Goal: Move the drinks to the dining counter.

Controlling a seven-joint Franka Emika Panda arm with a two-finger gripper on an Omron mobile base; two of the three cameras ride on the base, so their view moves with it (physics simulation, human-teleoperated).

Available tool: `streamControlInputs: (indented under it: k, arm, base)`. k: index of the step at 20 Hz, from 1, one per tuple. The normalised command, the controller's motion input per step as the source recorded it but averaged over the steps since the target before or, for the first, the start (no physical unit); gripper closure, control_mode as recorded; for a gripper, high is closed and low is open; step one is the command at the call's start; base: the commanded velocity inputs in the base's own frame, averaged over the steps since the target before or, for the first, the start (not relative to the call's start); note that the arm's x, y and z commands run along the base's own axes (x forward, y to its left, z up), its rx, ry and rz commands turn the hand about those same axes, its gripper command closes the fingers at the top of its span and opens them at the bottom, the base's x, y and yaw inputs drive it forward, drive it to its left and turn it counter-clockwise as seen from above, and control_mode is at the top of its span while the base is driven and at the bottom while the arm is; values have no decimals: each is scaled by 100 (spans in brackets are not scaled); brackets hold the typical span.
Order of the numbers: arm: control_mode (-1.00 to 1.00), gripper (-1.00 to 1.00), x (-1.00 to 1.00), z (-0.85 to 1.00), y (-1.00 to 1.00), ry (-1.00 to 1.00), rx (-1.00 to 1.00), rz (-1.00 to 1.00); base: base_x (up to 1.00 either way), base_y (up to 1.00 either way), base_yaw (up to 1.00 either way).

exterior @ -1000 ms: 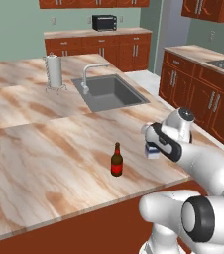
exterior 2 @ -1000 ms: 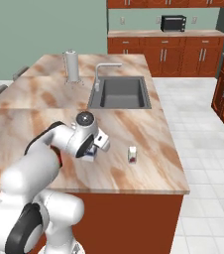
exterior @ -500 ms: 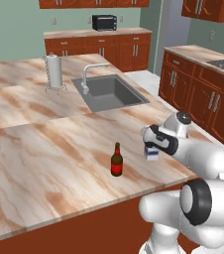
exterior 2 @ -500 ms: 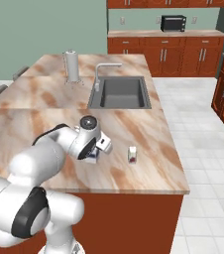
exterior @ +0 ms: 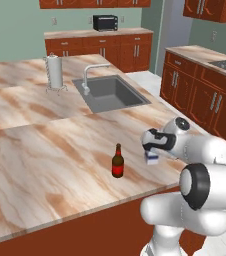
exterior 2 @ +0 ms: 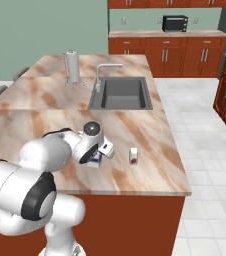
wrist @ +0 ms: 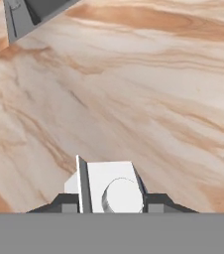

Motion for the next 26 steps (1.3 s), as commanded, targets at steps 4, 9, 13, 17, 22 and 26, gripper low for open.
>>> streamControlInputs:
  k: [4,9,13,17,22,26]
  arm:
    - [-100,100,9,-32,0,0,0,0]
    - [-100,100,7,-31,-1,0,0,0]
    - [-100,100,4,-30,-2,0,0,0]
    - [-100,-100,0,-27,-4,0,0,0]
    - [-100,-100,0,-3,-7,0,0,0]
    - [-100,-100,0,0,-2,0,0,0]
  base:
    - [0,0,0]
    - [0,0,0]
    - [0,0,0]
    - [0,0,0]
    - [0,0,0]
    - [0,0,0]
